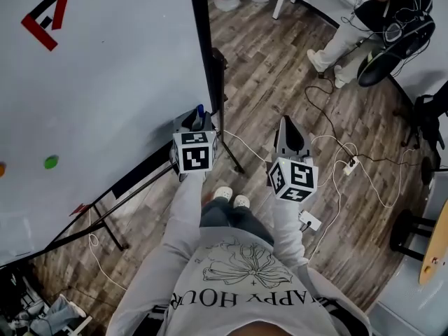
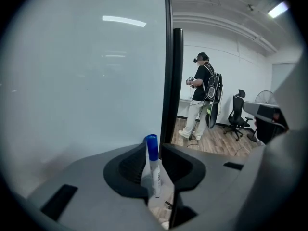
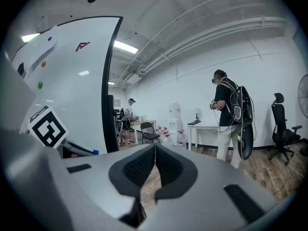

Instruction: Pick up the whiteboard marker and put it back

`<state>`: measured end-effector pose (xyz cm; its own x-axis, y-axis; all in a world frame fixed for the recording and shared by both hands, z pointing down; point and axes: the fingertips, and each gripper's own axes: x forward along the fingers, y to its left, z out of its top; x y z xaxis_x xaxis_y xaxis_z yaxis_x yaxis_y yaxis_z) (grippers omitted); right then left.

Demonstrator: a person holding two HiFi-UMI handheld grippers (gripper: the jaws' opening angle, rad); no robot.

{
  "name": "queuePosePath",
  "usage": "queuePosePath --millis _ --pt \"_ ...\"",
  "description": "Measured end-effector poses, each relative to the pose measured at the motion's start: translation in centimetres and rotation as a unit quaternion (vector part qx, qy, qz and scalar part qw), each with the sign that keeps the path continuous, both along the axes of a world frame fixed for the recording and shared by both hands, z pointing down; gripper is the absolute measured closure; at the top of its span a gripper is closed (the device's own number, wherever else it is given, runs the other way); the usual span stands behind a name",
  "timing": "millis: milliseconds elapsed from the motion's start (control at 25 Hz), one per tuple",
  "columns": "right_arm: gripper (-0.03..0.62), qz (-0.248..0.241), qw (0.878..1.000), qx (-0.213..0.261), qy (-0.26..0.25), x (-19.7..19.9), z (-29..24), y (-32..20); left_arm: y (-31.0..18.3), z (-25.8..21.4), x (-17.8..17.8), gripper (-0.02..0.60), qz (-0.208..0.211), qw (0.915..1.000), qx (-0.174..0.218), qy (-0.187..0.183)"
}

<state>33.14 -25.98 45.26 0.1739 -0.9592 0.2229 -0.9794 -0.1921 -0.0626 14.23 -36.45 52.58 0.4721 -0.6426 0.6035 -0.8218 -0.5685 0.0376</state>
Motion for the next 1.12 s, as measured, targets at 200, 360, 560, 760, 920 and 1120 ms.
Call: queuePosePath --millis 200,360,560,760,920,1120 --pt "0.591 -0.009 1.000 -0.004 -0.001 0.0 0.4 -0.5 -0.2 0.2 0.1 0.512 -0.001 1.0000 -0.004 -0.004" --pt "0.591 -0.015 1.000 -0.003 -0.001 0.2 0.4 -0.6 -0.2 0.3 0.1 0.517 -0.005 1.0000 -0.005 0.003" --pt "0.591 -0.020 1.000 -0.002 -0.001 0.2 0.2 -0.2 0.5 -0.4 0.3 0.520 -0.002 0.9998 0.001 0.021" --pt "0.591 -0.024 1.000 0.005 -0.001 0.1 -0.3 0.3 1.4 -2.1 0.5 0.520 -0.005 0.9991 0.020 0.037" --pt "0.590 -0.032 0.999 0.013 0.000 -0.5 -1.0 0.6 1.7 -4.2 0.2 0.520 -0.010 0.9976 0.048 0.049" --pt "0.591 -0.044 0.999 0.028 0.004 -1.3 -2.4 0.9 2.4 -7.5 -0.4 0.520 -0.009 0.9936 0.080 0.079"
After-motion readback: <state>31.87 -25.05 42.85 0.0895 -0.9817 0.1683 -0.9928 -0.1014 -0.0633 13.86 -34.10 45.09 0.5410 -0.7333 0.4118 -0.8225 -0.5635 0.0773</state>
